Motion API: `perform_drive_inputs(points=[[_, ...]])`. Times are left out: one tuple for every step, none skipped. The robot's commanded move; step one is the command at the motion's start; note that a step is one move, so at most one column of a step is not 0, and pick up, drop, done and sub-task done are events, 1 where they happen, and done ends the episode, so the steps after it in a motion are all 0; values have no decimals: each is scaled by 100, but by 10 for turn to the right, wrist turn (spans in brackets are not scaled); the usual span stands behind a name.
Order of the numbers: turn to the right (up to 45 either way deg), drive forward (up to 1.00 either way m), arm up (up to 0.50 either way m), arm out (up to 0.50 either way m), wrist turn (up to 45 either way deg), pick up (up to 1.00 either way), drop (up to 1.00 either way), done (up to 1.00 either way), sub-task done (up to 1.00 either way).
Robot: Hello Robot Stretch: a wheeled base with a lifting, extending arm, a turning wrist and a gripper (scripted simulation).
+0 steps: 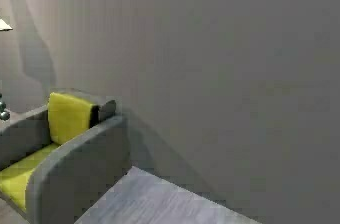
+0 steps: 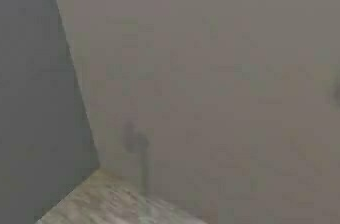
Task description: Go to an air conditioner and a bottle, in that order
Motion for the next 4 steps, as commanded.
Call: perform_drive_inputs(points=[[-450, 0, 0, 0, 0, 0, 0, 0, 0], [-450, 0, 0, 0, 0, 0, 0, 0, 0], [-180, 0, 0, 0, 0, 0, 0, 0, 0], [0, 100, 0, 0, 0, 0, 0, 0, 0]])
